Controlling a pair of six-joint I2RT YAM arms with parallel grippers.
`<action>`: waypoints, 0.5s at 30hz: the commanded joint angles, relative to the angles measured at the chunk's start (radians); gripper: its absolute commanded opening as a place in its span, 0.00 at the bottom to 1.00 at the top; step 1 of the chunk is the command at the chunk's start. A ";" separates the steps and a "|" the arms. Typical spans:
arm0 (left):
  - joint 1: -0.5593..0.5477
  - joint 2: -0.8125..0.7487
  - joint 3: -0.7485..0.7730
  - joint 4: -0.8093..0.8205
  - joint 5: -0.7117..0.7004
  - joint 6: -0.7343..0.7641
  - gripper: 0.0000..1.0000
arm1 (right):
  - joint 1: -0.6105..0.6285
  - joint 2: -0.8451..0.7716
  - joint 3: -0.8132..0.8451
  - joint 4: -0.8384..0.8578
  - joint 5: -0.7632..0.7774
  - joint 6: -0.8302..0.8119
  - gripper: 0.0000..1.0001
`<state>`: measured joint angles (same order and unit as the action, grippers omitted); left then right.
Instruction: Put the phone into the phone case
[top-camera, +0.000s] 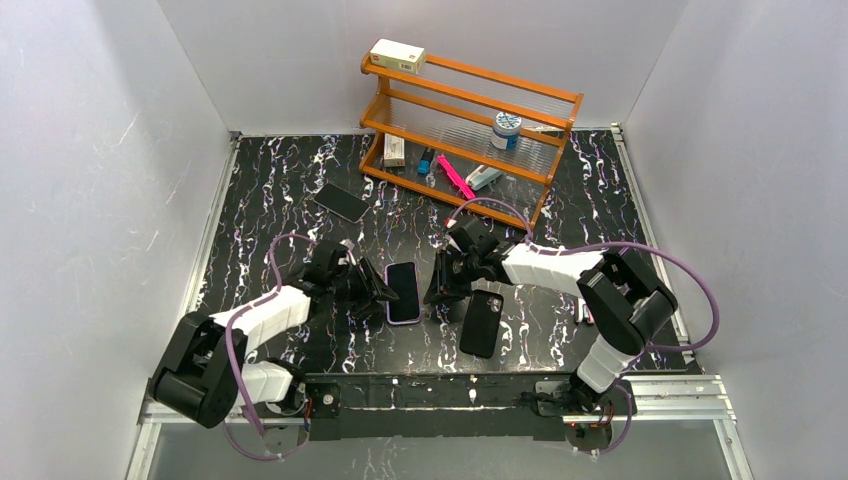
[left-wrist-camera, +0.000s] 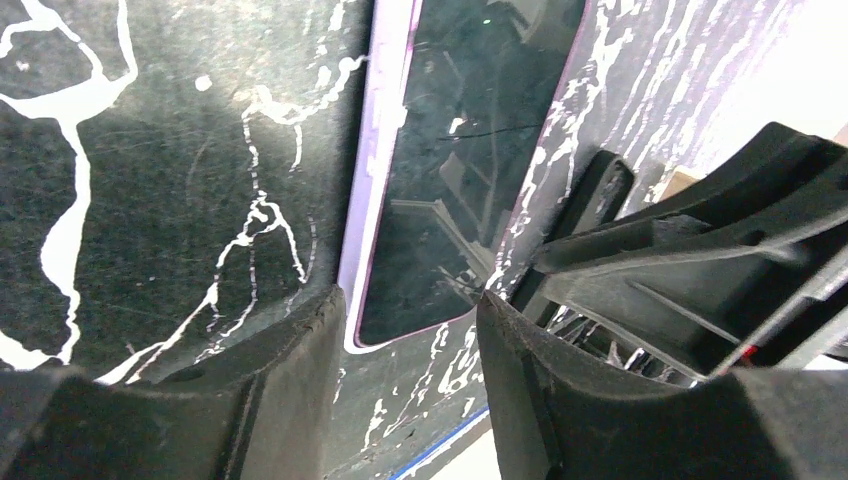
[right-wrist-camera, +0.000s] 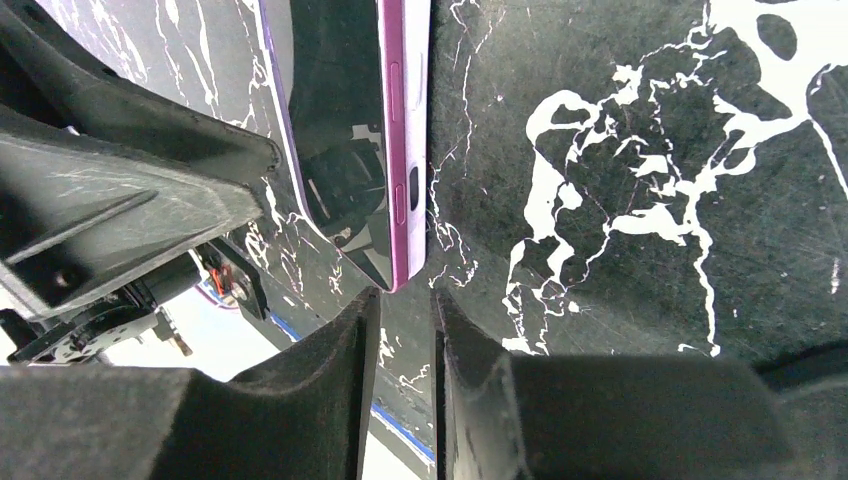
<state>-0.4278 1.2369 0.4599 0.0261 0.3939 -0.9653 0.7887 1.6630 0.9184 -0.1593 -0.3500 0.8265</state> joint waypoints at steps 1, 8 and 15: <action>-0.002 0.030 0.020 -0.053 -0.012 0.053 0.50 | 0.005 0.014 0.025 0.021 -0.006 -0.015 0.33; -0.002 0.072 -0.003 0.018 0.030 0.055 0.49 | 0.005 0.062 0.043 0.056 -0.035 -0.001 0.31; -0.002 0.078 -0.019 0.047 0.054 0.047 0.47 | 0.005 0.092 0.022 0.173 -0.120 0.019 0.27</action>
<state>-0.4278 1.3140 0.4576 0.0647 0.4271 -0.9298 0.7887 1.7432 0.9211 -0.0895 -0.4042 0.8349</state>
